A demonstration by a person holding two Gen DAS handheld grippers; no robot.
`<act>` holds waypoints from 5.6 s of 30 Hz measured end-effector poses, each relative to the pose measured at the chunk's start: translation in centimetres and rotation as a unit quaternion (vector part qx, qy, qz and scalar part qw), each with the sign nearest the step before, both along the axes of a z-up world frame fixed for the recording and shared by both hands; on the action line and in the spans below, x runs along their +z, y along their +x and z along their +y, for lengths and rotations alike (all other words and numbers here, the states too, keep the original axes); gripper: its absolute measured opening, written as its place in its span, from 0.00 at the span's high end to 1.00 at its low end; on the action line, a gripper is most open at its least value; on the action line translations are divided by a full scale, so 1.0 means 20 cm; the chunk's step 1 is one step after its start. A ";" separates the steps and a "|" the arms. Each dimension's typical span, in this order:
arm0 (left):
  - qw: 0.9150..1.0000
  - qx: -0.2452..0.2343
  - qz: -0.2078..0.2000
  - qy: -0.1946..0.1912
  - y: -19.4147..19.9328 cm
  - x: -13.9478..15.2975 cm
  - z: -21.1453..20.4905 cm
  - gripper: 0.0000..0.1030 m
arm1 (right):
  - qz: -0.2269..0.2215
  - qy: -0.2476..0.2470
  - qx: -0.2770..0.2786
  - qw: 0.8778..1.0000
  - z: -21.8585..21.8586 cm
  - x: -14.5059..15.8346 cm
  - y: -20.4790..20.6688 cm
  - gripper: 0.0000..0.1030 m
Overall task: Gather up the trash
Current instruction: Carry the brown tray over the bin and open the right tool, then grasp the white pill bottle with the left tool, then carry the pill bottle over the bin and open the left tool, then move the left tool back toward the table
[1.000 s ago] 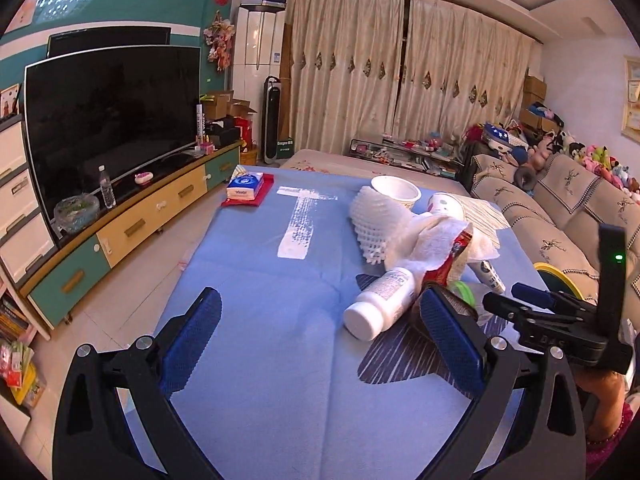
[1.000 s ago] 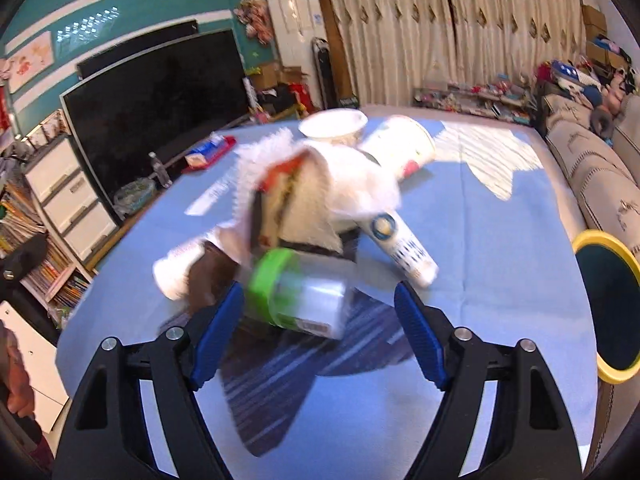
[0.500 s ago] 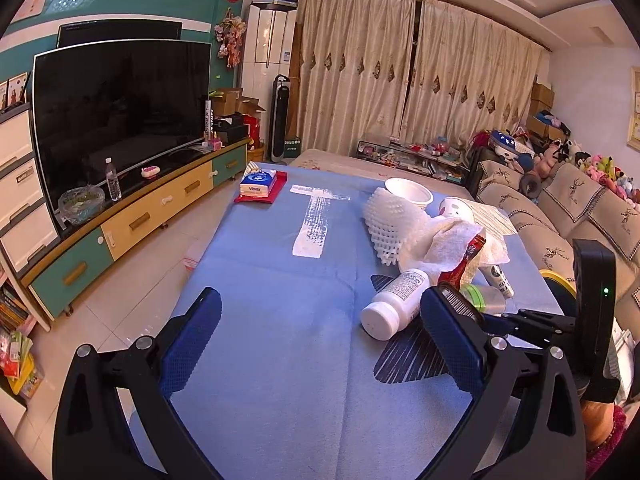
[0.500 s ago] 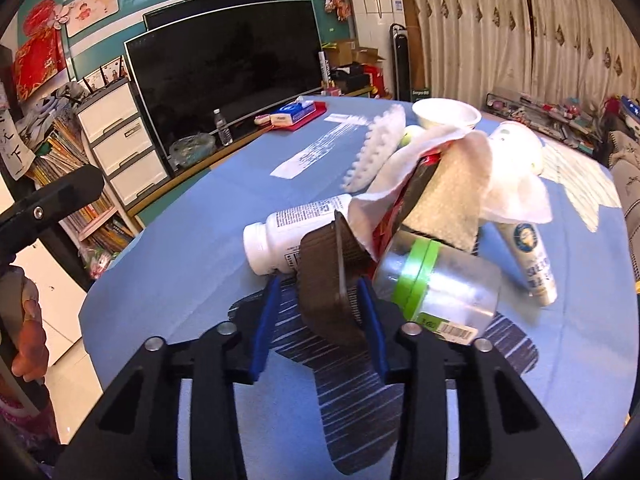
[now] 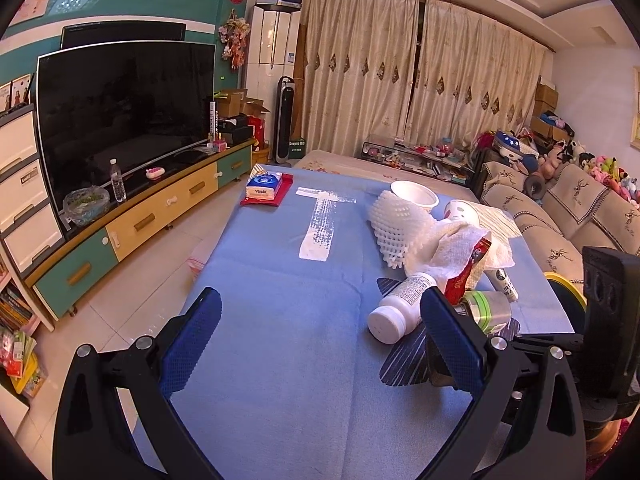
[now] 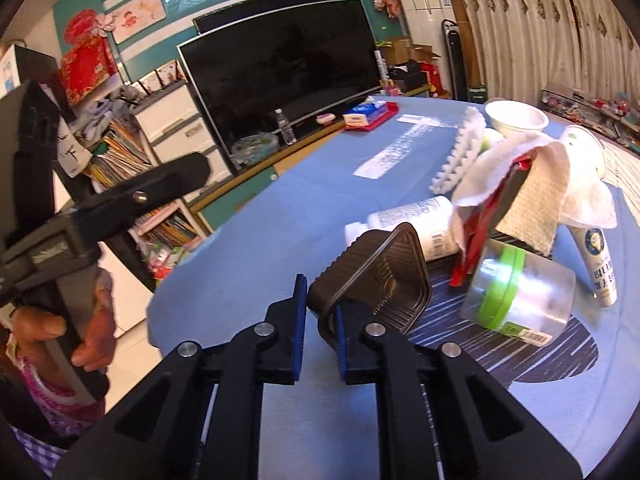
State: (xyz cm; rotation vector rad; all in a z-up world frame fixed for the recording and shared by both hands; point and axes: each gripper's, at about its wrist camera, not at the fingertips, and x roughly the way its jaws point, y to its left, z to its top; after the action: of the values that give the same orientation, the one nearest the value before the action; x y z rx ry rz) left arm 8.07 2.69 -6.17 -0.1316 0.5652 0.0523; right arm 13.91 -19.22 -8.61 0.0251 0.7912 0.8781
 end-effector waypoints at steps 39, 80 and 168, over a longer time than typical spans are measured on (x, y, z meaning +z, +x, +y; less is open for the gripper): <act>0.996 -0.065 0.042 0.050 0.16 -0.08 -0.41 0.05 | 0.125 -0.123 -0.472 0.864 -2.01 -0.47 0.64 0.78; 0.965 -0.208 0.130 0.095 0.75 -0.45 -0.43 0.21 | 0.055 -0.061 -0.405 0.910 -1.55 -0.23 0.23 0.57; 0.909 -0.411 0.073 0.021 0.83 -0.03 -2.22 0.17 | 0.075 0.011 -0.578 0.812 -2.38 -0.43 -0.50 0.50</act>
State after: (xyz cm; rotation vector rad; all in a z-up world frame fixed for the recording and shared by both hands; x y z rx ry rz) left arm 24.65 -41.72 -6.79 0.1615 0.7317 -0.7538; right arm 3.95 -66.85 -17.27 0.5522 0.7367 -0.2929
